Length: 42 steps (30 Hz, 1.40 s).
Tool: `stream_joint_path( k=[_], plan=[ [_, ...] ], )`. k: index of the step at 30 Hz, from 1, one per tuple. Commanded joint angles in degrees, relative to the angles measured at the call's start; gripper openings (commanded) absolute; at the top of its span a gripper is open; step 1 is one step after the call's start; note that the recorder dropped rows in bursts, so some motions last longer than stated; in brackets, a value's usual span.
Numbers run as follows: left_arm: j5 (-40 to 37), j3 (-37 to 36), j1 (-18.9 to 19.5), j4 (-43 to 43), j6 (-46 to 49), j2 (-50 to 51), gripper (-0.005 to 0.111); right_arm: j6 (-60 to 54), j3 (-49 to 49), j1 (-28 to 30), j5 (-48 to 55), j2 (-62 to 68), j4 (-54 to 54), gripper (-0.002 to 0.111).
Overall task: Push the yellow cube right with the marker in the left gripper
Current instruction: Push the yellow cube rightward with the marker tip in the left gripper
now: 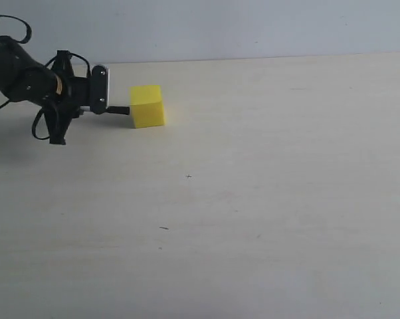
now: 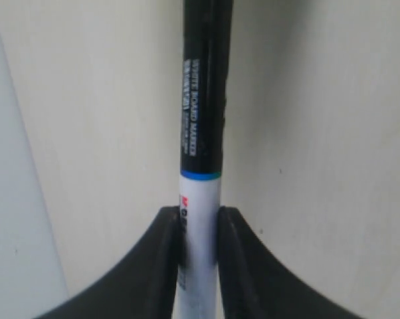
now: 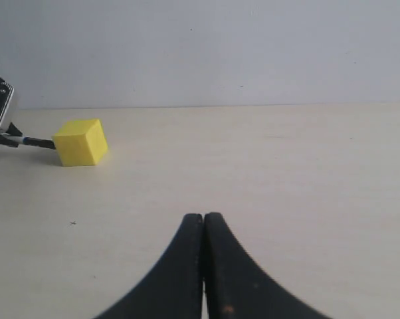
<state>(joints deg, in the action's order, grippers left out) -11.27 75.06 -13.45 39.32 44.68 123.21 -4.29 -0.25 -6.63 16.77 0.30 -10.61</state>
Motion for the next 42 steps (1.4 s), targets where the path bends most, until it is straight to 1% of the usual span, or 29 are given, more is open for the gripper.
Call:
stream_joint_path(
  k=[1, 4, 6, 11, 14, 17, 21, 23, 25, 28, 31, 33, 37, 42],
  plan=[
    [-6.56, 1.78, 0.32, 0.13, -3.88, -0.13, 0.000, -0.14, 0.25, -0.07, -0.39, -0.30, 0.03, 0.000],
    [-10.53, 1.78, 1.06, 2.22, -4.89, -0.21, 0.000, -0.14, 0.25, -0.07, -0.39, -0.30, 0.03, 0.000],
    [-11.76, 1.78, 1.06, 2.33, -4.89, -0.21, 0.000, -0.14, 0.25, -0.07, -0.39, -0.30, 0.03, 0.000],
    [-10.39, 1.78, 0.45, 2.46, -4.89, -0.21, 0.000, -0.14, 0.25, -0.07, -0.39, -0.30, 0.03, 0.000],
    [-8.69, 1.78, -0.66, 2.46, -7.56, -0.11, 0.000, -0.14, 0.25, -0.07, -0.39, -0.30, 0.03, 0.000],
    [-8.25, 1.78, -3.08, 2.46, -8.29, 0.13, 0.000, -0.14, 0.25, -0.07, -0.39, -0.30, 0.03, 0.000],
    [-4.54, 2.51, -8.26, 3.02, -10.17, 0.27, 0.000, -0.14, 0.25, -0.07, -0.39, -0.30, 0.03, 0.000],
    [-4.80, 3.72, -10.96, 3.02, -12.36, 0.27, 0.000, -0.14, 0.25, -0.07, -0.39, -0.30, 0.03, 0.000],
    [-7.07, 4.69, -12.52, 3.15, -12.38, 0.27, 0.000, -0.14, 0.25, -0.07, -0.39, -0.30, 0.03, 0.000],
    [-11.88, 5.23, -12.57, 3.64, -13.12, 0.27, 0.000, -0.14, 0.25, -0.07, -0.39, -0.30, 0.03, 0.000],
    [-16.91, 5.23, -11.55, 5.15, -13.83, 0.15, 0.000, -0.14, 0.25, -0.07, -0.39, -0.30, 0.03, 0.000],
    [-18.50, 5.23, -10.81, 5.29, -14.37, 0.15, 0.000, -0.14, 0.25, -0.07, -0.39, -0.30, 0.03, 0.000],
    [-17.45, 5.23, -10.52, 5.41, -16.68, 0.28, 0.000, -0.14, 0.25, -0.07, -0.39, -0.30, 0.03, 0.000],
    [-10.84, 5.34, -11.23, 5.03, -19.85, 1.44, 0.000, -0.14, 0.25, -0.07, -0.39, -0.30, 0.03, 0.000]
  ],
)
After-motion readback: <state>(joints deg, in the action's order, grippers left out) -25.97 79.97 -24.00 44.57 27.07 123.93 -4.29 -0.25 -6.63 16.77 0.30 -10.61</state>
